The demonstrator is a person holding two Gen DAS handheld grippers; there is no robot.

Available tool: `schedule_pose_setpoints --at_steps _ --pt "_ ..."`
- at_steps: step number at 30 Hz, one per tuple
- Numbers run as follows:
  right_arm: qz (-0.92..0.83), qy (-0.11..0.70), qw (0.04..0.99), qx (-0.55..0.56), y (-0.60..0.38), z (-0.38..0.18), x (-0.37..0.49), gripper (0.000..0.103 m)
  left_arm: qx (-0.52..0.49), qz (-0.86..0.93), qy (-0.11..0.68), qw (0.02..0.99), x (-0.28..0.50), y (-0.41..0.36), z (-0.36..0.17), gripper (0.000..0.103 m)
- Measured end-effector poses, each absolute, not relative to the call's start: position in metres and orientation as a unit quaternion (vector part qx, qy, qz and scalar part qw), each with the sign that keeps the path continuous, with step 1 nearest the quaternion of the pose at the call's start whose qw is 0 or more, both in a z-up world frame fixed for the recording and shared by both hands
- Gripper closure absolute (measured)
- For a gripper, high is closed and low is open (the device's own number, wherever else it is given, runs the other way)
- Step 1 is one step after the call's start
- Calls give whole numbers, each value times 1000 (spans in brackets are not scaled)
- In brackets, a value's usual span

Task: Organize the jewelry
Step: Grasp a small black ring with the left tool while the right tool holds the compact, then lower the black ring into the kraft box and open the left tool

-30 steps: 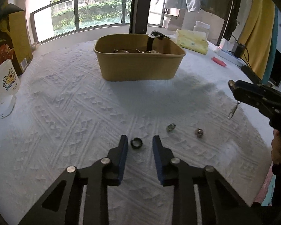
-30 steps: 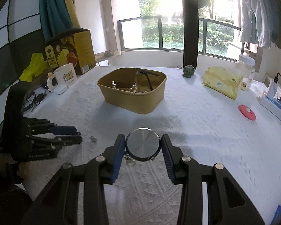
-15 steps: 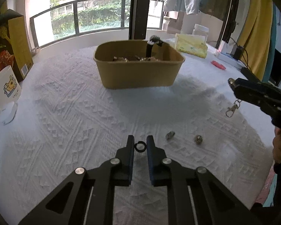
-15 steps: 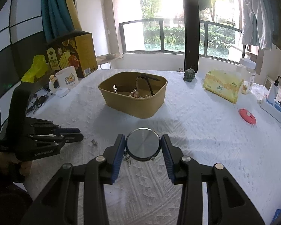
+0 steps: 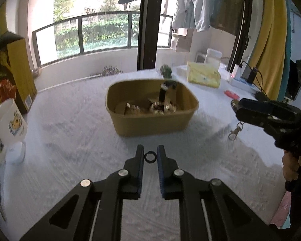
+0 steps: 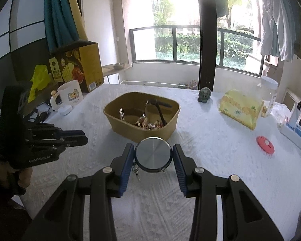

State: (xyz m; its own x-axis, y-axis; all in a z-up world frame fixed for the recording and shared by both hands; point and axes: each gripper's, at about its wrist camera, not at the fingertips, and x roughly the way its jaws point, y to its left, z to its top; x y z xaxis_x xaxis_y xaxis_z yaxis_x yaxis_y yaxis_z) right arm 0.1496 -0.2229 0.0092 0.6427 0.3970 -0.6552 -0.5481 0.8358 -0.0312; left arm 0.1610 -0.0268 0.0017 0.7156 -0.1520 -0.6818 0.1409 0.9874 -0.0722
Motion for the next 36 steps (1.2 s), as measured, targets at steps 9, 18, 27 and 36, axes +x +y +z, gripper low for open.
schedule_pose_setpoints --at_steps 9,18,27,36 --pt "268 318 902 -113 -211 21 178 65 -11 -84 348 934 190 -16 15 91" --pt "272 318 901 -113 -200 21 204 65 -19 -80 343 936 218 -5 12 91" --pt "274 323 897 -127 -189 17 219 65 -35 -80 344 935 237 8 6 91" --pt "279 321 895 -135 -175 18 226 65 -49 -64 332 940 233 22 7 49"
